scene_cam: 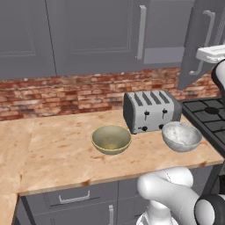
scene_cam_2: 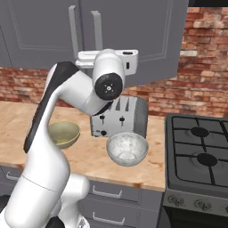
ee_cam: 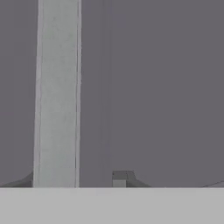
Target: Open the cabinet. Pick the bowls from the counter and place them in the cabinet. Then close the cabinet.
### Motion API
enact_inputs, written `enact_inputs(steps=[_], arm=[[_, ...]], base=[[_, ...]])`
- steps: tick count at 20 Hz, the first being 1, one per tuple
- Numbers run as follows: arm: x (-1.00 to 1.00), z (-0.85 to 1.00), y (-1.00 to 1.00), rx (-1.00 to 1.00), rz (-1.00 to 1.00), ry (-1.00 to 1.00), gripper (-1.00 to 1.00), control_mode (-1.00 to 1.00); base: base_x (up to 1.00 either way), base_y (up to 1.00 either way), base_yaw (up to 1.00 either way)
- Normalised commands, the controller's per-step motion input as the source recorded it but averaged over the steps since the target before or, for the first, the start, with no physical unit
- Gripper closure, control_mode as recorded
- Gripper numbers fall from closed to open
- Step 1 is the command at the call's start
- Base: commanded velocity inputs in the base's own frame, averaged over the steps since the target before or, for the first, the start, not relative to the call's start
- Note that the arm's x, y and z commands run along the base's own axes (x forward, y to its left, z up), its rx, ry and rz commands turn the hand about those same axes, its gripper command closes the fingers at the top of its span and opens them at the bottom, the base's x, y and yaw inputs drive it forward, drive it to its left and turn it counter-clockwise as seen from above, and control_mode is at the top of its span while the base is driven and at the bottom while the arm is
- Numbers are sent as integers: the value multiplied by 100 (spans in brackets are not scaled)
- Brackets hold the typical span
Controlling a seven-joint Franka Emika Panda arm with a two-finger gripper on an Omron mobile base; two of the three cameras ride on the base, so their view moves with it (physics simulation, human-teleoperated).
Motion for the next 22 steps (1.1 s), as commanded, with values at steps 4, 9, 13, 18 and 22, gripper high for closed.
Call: enact_inputs(steps=[4, 9, 13, 18, 22], arm=[[-15, 0, -64, 0, 0, 0, 100, -100], [-13, 0, -70, 0, 0, 0, 100, -100], [-13, 0, -75, 0, 0, 0, 100, -100], [-11, 0, -78, 0, 0, 0, 100, -100], [-12, 0, -80, 0, 0, 0, 100, -100]], base=[[0, 0, 0], [0, 0, 0], [0, 0, 0], [0, 0, 0], [0, 0, 0]])
